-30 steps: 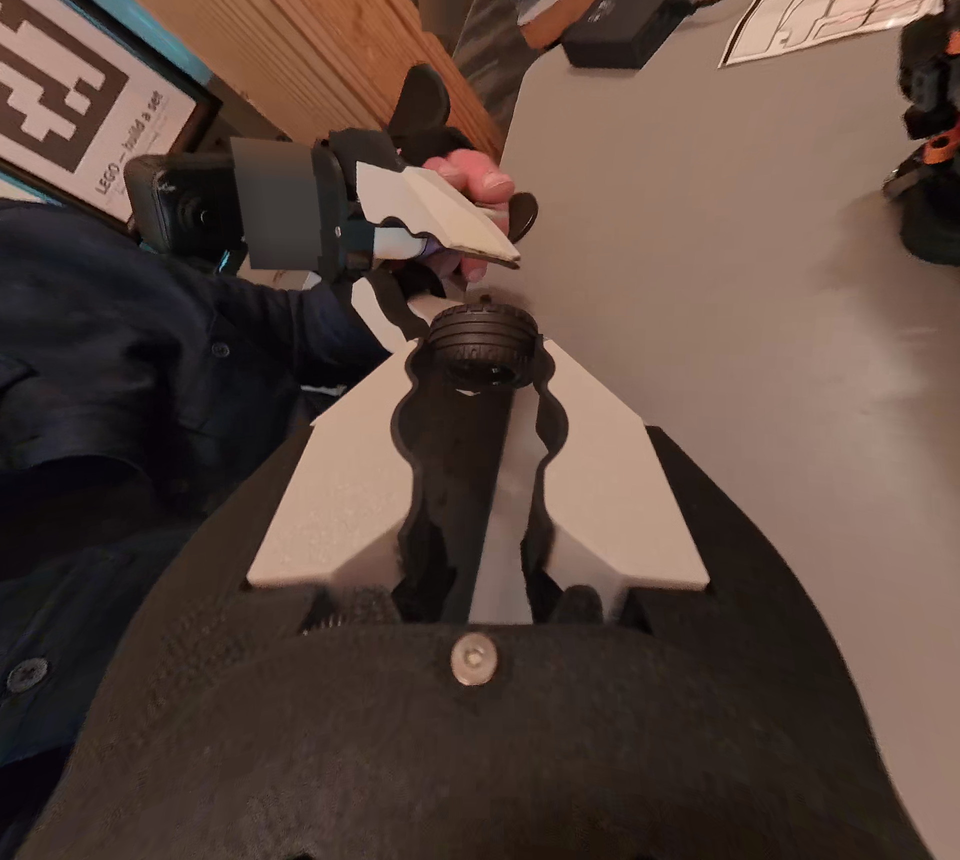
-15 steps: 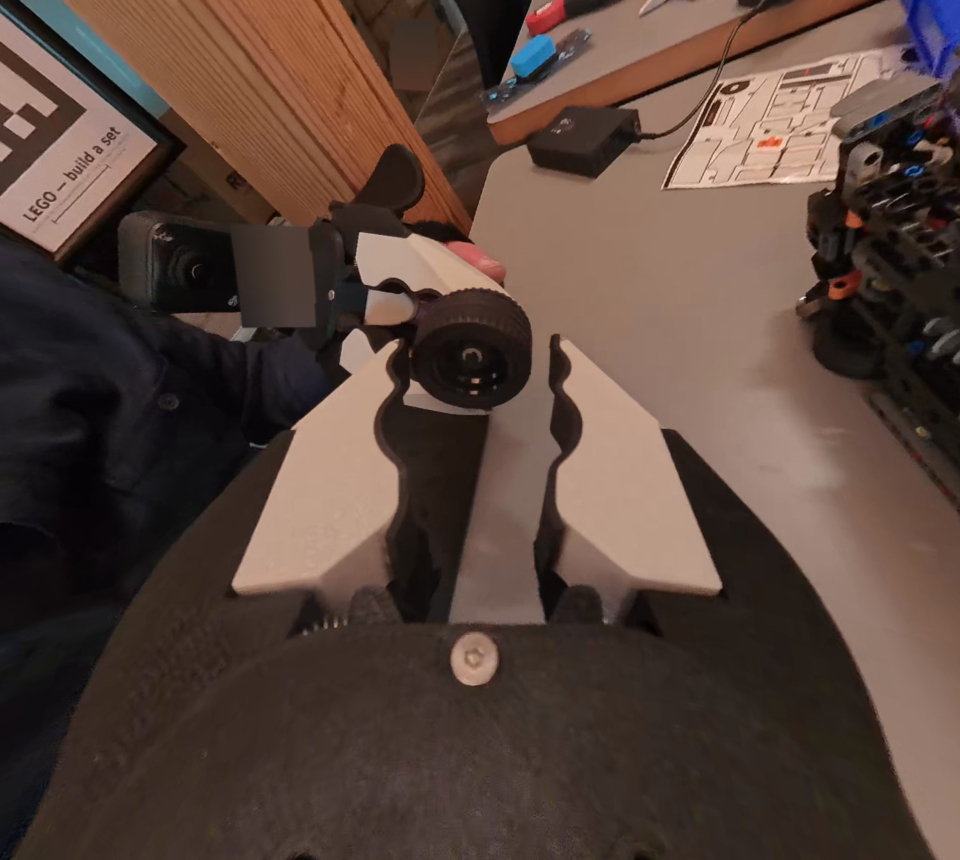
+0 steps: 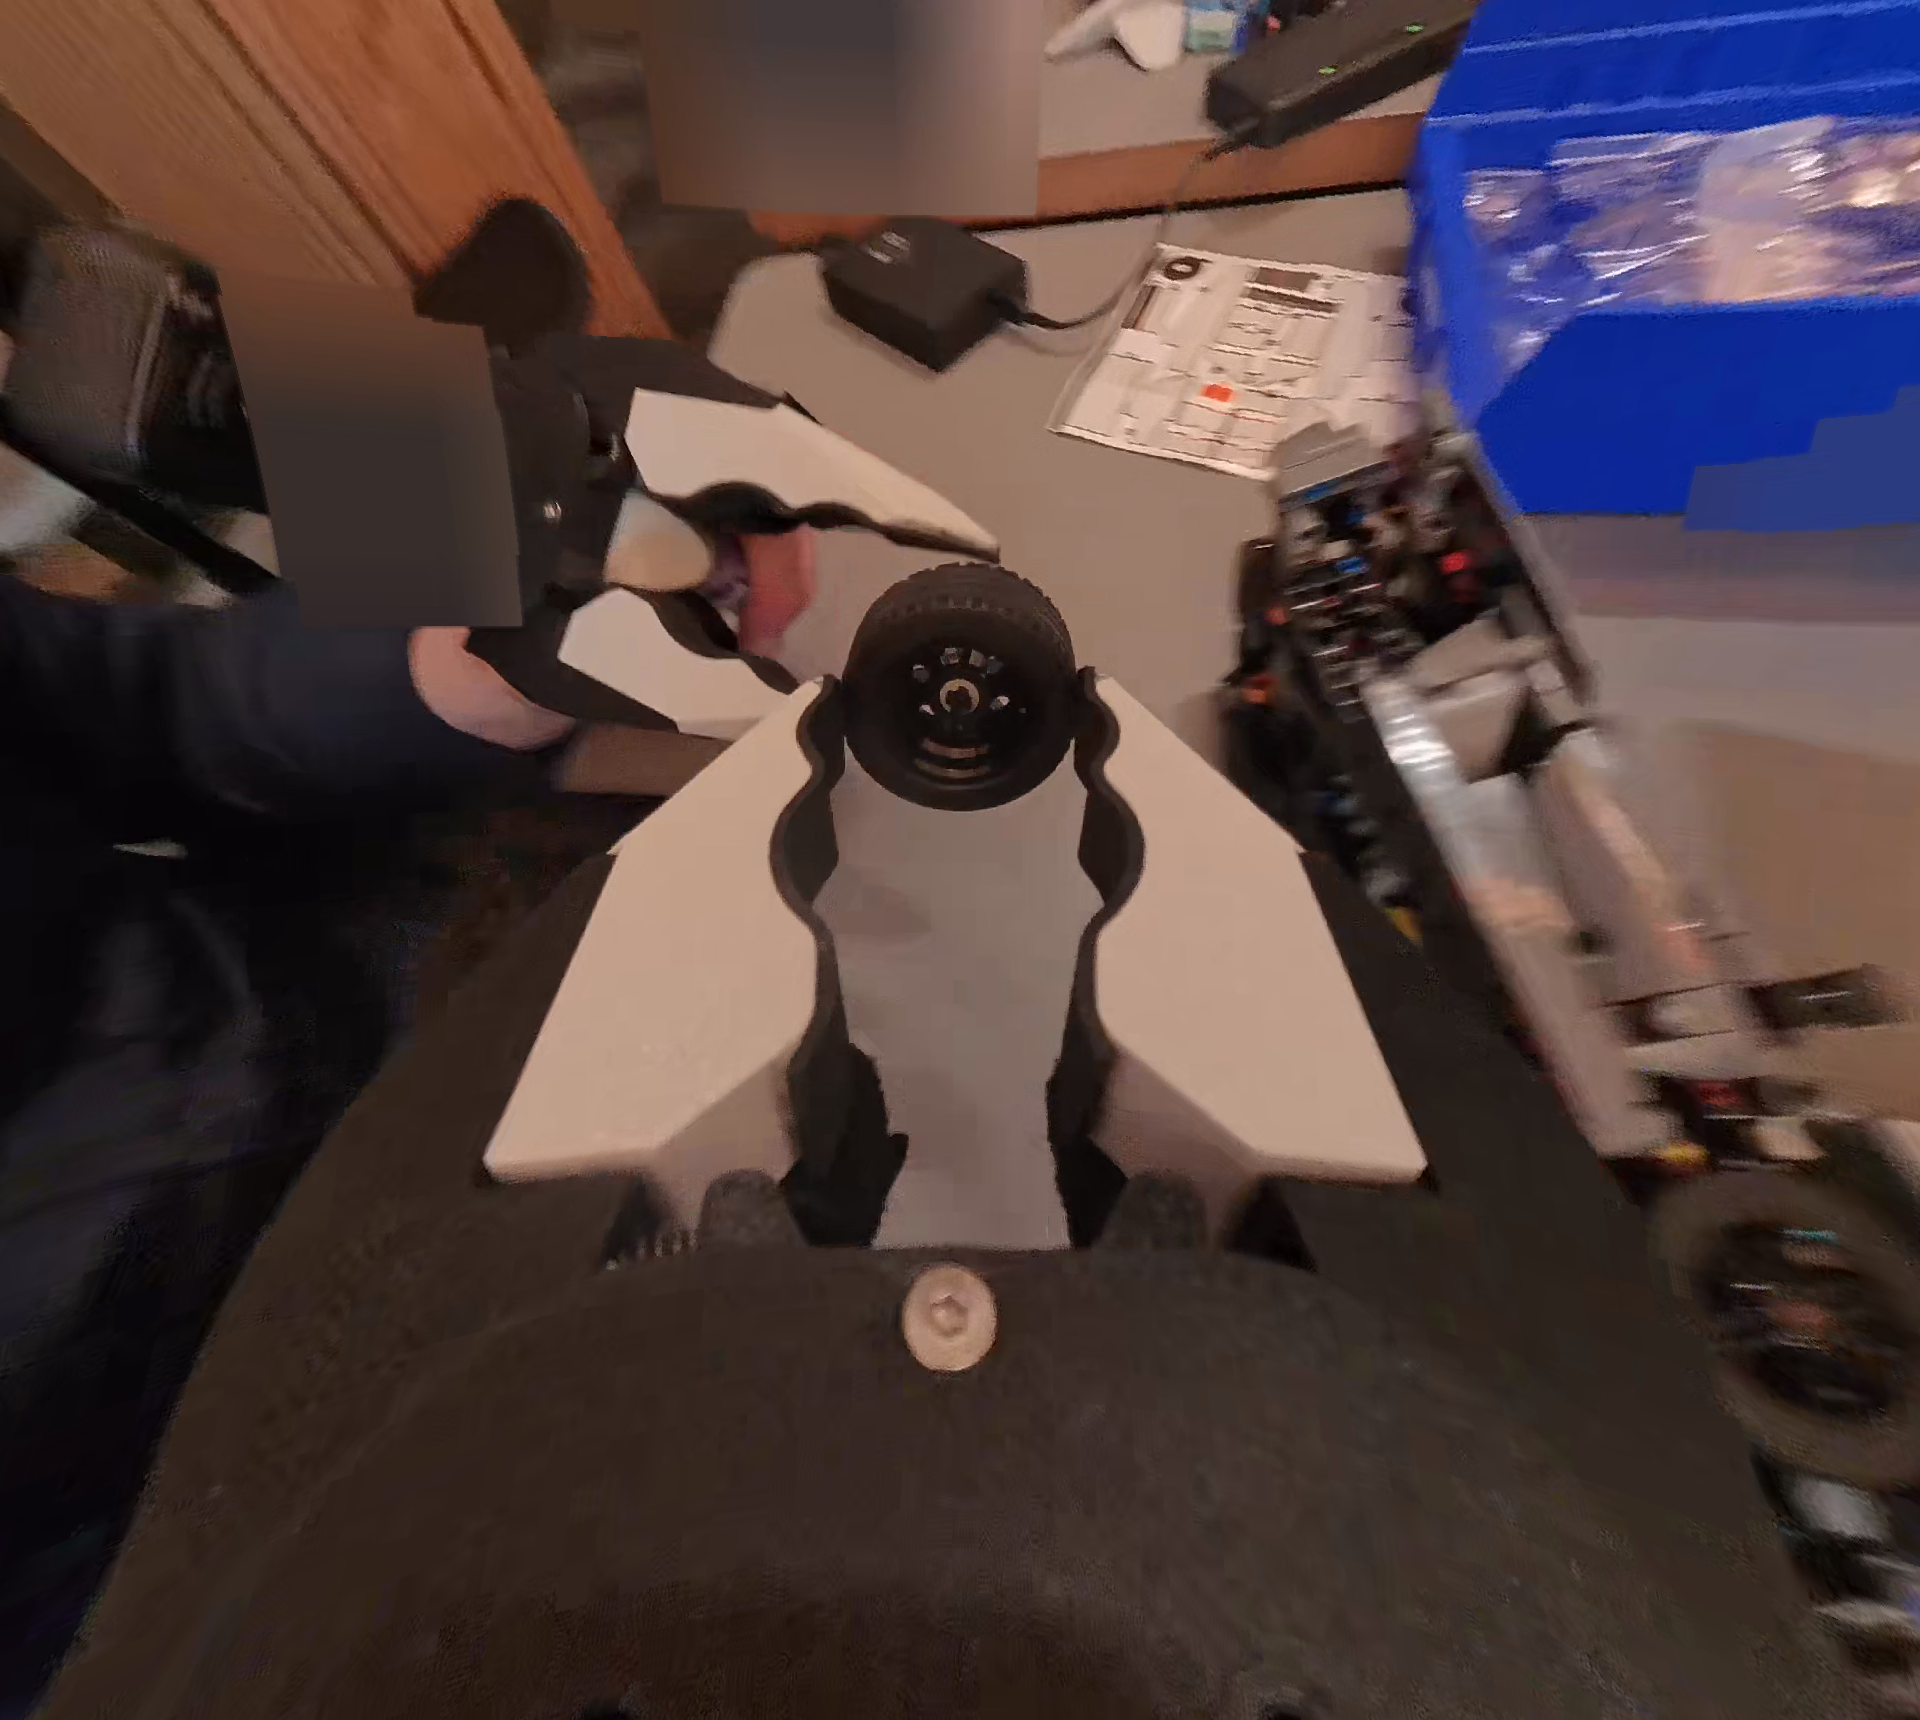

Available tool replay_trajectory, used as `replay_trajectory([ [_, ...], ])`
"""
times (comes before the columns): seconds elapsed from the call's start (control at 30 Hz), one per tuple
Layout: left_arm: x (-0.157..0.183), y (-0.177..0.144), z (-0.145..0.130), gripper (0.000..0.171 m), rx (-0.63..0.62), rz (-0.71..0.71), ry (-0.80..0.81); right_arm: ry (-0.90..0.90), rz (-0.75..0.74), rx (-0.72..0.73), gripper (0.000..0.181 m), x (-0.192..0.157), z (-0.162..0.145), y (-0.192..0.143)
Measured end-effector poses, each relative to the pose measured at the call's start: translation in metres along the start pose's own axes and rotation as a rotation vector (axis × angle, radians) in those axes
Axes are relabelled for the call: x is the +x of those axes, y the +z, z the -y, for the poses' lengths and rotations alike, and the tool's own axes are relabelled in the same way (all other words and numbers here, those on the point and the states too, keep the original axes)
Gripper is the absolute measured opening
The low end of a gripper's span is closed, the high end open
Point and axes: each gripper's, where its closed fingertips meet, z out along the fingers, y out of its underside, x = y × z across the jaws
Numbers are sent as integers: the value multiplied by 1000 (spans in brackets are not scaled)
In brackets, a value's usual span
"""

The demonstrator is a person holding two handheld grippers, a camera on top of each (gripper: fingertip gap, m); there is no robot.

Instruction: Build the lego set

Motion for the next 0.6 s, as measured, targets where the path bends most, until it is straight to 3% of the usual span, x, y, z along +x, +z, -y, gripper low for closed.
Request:
replay_trajectory([
  [0.17, -45, 31, -57, 61, -197, 61, -232, -203, -72, -309, 42, 54, 5, 19],
  [0.27, -53, 44, -68, 69, -236, 14, -316, -285, -29, -447, 42, 69, 7, 31],
  [0.43, -56, 61, -76, 74, -312, -53, -376, -277, 65, -611, 42, 84, 6, 39],
  [0.6, -56, 72, -80, 67, -240, -49, -344, -217, 156, -685, 42, 87, 5, 42],
])
